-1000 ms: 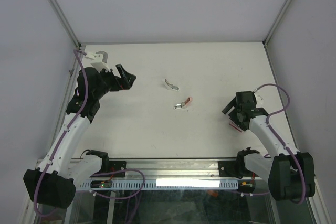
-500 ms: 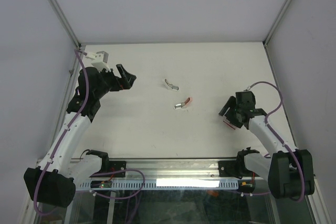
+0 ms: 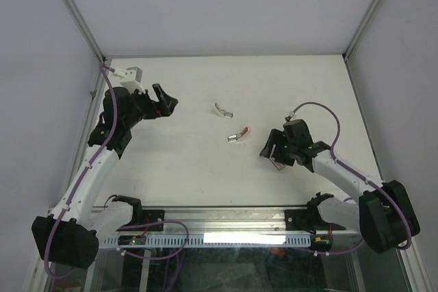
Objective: Load the staples into the stapler
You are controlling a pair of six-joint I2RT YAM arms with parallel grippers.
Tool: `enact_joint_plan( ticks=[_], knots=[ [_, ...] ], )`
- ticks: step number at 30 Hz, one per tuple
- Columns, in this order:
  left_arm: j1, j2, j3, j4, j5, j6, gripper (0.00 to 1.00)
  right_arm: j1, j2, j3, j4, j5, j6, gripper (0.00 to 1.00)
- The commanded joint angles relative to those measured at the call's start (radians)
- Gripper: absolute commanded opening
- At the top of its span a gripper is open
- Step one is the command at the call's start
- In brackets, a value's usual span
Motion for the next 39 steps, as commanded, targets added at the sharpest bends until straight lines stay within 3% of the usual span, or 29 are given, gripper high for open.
enact_joint_plan(
  ticks=[1,16,28,39],
  knots=[
    [0.014,-0.003,0.004,0.021,-0.016,0.027,0.99,0.087,0.040,-0.023,0.092,-0.042,0.011,0.68],
    [0.012,-0.006,-0.002,0.023,-0.019,0.035,0.99,0.364,0.255,0.088,0.290,-0.114,-0.081,0.68],
    [0.013,0.001,-0.006,0.027,-0.014,0.034,0.99,0.644,0.288,0.263,0.164,0.065,-0.152,0.74],
    [0.011,-0.001,-0.006,0.029,-0.012,0.032,0.99,0.702,0.343,0.238,0.138,0.176,-0.030,0.73]
  ],
)
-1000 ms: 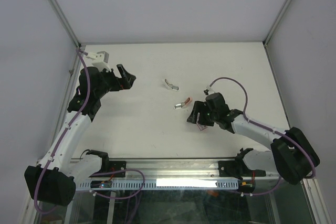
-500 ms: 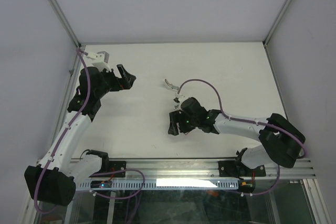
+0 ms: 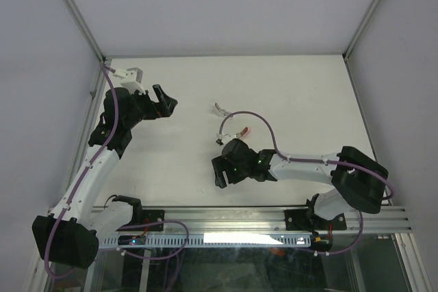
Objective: Load the staples into the stapler
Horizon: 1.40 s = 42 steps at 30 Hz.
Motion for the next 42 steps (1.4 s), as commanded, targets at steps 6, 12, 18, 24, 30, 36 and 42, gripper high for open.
enact_joint_plan(
  ticks=[6,12,18,24,30,36,42],
  knots=[
    [0.012,-0.006,0.003,0.029,-0.001,0.017,0.99,0.004,-0.031,0.001,-0.080,0.136,0.110,0.73],
    [0.012,-0.005,0.003,0.029,-0.001,0.017,0.99,-0.003,-0.086,-0.039,-0.135,0.174,0.150,0.73],
    [0.011,0.005,0.005,0.036,0.051,0.029,0.99,-0.070,-0.097,-0.057,-0.127,0.162,0.132,0.74],
    [-0.008,0.024,0.000,0.060,0.145,0.048,0.99,-0.169,-0.106,-0.085,-0.061,0.126,0.070,0.74],
    [-0.151,0.067,-0.001,0.070,0.202,0.138,0.99,-0.304,-0.139,-0.094,0.017,0.024,-0.006,0.74],
    [-0.323,0.151,-0.006,0.100,0.230,0.227,0.98,-0.434,-0.302,-0.123,0.028,-0.145,-0.087,0.77],
    [-0.537,0.325,0.057,0.098,0.154,0.325,0.94,-0.637,-0.371,-0.155,0.025,-0.339,-0.127,0.80]
  ],
)
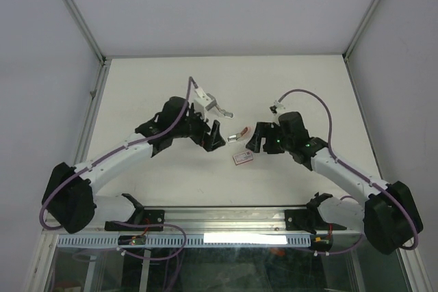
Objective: Load the staples into the stapler
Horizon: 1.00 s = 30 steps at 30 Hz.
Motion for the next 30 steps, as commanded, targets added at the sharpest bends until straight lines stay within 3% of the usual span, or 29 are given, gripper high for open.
enact_joint_plan(
  ticks=[1,3,7,14,23,30],
  knots=[
    [-0.138,0.120,0.074,0.042,-0.052,0.129,0.93,-0.134,-0.020,-0.016,0.039,-0.200,-0.049,0.80],
    [-0.195,0.183,0.106,0.036,-0.094,0.162,0.91,-0.196,-0.006,-0.028,0.060,-0.290,-0.034,0.80],
    [-0.289,0.314,0.143,0.039,-0.149,0.244,0.85,-0.264,0.006,-0.051,0.096,-0.353,-0.004,0.91],
    [-0.330,0.437,0.146,0.116,-0.155,0.287,0.80,-0.268,0.017,-0.104,0.168,-0.372,0.062,0.91],
    [-0.344,0.491,0.143,0.141,-0.180,0.310,0.68,-0.270,0.090,-0.122,0.247,-0.403,0.096,0.62],
    [-0.350,0.517,0.145,0.141,-0.171,0.318,0.62,-0.269,0.208,-0.095,0.306,-0.445,0.101,0.52]
  ],
)
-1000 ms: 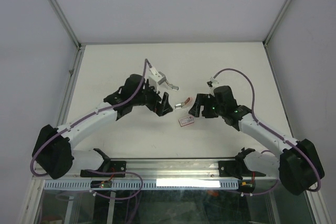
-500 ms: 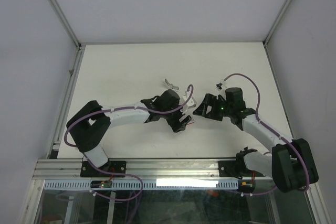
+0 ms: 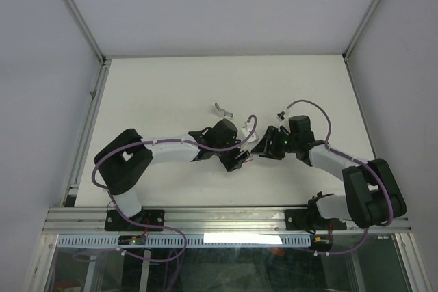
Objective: Load the staples into the stapler
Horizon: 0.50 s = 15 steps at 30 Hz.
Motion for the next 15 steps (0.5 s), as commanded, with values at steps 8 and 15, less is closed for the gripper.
enact_joint_plan(
  ticks=[8,15],
  knots=[
    [-0.017,0.027,0.038,0.052,-0.001,0.045,0.55,0.001,0.141,0.062,0.124,-0.119,0.004,0.42],
    [-0.023,0.032,0.043,0.044,-0.002,0.055,0.46,0.010,0.170,0.071,0.146,-0.131,0.009,0.37]
  ],
)
